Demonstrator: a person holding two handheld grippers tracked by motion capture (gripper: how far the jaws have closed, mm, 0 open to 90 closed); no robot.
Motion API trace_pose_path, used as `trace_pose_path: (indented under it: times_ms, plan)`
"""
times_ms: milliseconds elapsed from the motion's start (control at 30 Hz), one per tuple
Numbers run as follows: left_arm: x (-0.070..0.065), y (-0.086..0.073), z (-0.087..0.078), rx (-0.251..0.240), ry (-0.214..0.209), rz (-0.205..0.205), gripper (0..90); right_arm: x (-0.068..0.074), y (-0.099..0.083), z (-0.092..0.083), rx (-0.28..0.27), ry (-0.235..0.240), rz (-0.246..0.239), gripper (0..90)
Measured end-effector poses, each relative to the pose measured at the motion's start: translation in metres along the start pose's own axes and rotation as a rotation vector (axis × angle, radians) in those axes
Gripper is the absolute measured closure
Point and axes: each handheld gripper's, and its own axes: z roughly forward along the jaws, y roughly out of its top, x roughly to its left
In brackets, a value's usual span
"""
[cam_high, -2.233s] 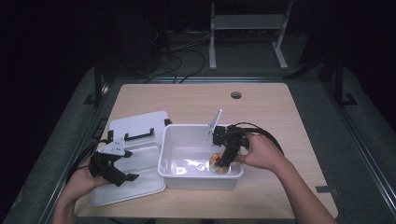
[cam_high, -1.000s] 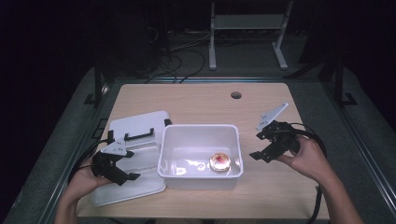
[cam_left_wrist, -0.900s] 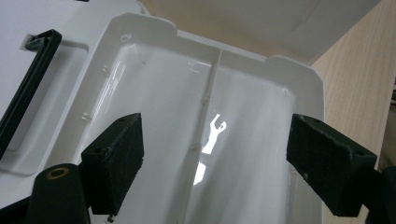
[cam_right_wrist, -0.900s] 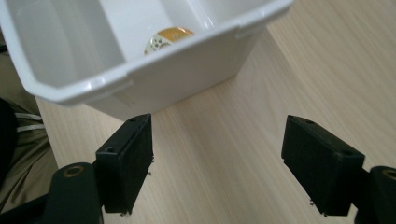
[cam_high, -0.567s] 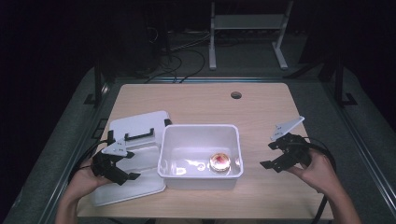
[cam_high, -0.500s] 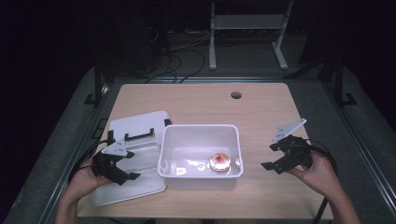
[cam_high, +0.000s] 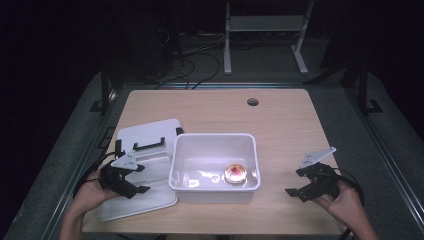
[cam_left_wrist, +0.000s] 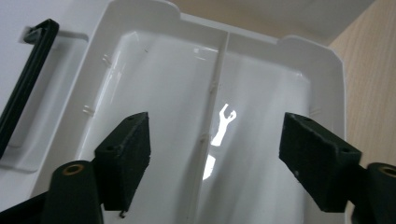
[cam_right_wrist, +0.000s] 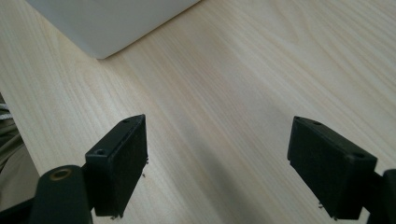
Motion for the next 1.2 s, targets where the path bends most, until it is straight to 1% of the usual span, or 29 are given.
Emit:
trace_pose_path:
  times_ms: [133, 200, 233, 300, 367, 433, 467, 533, 600, 667, 767, 867, 967, 1000, 1133, 1200]
  plan:
    - [0.000, -0.004, 0.001, 0.009, -0.004, 0.017, 33.0, 0.003, -0.006, 0.001, -0.016, -0.006, 0.010, 19.2]
    - [0.000, -0.006, 0.003, 0.025, 0.000, 0.021, 36.8, 0.005, -0.009, 0.002, -0.020, -0.010, 0.015, 19.2]
    - [0.000, -0.007, 0.004, 0.036, -0.006, 0.020, 38.7, 0.006, -0.010, 0.002, -0.024, -0.011, 0.015, 19.1]
    - [0.001, -0.011, 0.006, 0.053, -0.007, 0.020, 40.8, 0.008, -0.011, 0.002, -0.036, -0.009, 0.021, 19.1]
    - [0.002, -0.014, 0.007, 0.066, -0.005, 0.024, 43.4, 0.010, -0.013, 0.003, -0.040, -0.012, 0.020, 19.0]
    - [0.002, -0.017, 0.006, 0.070, -0.011, 0.028, 48.2, 0.011, -0.015, 0.006, -0.039, -0.009, 0.022, 19.0]
    - [0.002, -0.018, 0.005, 0.073, -0.003, 0.032, 49.8, 0.012, -0.016, 0.007, -0.038, -0.010, 0.021, 19.0]
    - [0.004, -0.019, 0.004, 0.083, -0.004, 0.036, 54.0, 0.012, -0.017, 0.009, -0.037, -0.007, 0.027, 19.0]
    - [0.004, -0.020, 0.004, 0.084, 0.011, 0.039, 56.0, 0.012, -0.019, 0.010, -0.037, -0.006, 0.029, 19.0]
    - [0.005, -0.020, 0.003, 0.081, 0.009, 0.043, 59.5, 0.013, -0.020, 0.009, -0.041, -0.010, 0.032, 19.0]
    - [0.006, -0.020, 0.004, 0.089, -0.006, 0.045, 66.8, 0.012, -0.022, 0.006, -0.056, -0.015, 0.042, 18.7]
    - [0.007, -0.020, 0.006, 0.111, -0.020, 0.050, 70.4, 0.011, -0.023, 0.005, -0.059, -0.017, 0.044, 18.7]
    - [0.008, -0.021, 0.007, 0.113, -0.030, 0.046, 73.8, 0.012, -0.024, 0.005, -0.060, -0.017, 0.044, 18.7]
    - [0.008, -0.021, 0.007, 0.113, -0.039, 0.046, 75.5, 0.012, -0.024, 0.005, -0.063, -0.017, 0.044, 18.7]
    - [0.010, -0.021, 0.008, 0.118, -0.035, 0.047, 79.8, 0.012, -0.024, 0.004, -0.067, -0.017, 0.040, 18.7]
    - [0.010, -0.020, 0.008, 0.122, -0.029, 0.048, 83.5, 0.011, -0.024, 0.004, -0.069, -0.018, 0.042, 18.8]
